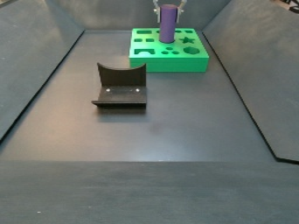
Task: Insert the round object.
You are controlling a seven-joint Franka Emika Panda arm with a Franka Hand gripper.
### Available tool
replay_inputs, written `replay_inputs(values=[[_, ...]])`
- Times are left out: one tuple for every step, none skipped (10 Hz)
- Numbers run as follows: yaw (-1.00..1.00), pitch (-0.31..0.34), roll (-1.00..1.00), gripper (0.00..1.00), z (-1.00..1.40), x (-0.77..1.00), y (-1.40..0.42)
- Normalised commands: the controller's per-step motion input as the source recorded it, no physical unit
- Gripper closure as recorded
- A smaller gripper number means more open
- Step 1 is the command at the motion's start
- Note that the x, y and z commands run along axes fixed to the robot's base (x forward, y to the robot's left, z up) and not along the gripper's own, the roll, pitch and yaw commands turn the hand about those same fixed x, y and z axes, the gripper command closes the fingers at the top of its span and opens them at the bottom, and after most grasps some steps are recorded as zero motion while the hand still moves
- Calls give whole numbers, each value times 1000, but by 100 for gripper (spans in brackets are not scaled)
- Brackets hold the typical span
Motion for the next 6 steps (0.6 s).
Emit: replay_inputs(values=[[0, 0, 0, 100, -334, 0, 146], [0, -6, -109, 100, -466, -140, 43], [0, -17, -131, 100, -666, 0, -54], [0, -43, 0, 100, -689, 29, -83], [-31, 0, -200, 100, -237, 80, 0], [0, 0, 0, 100, -66, 111, 0]])
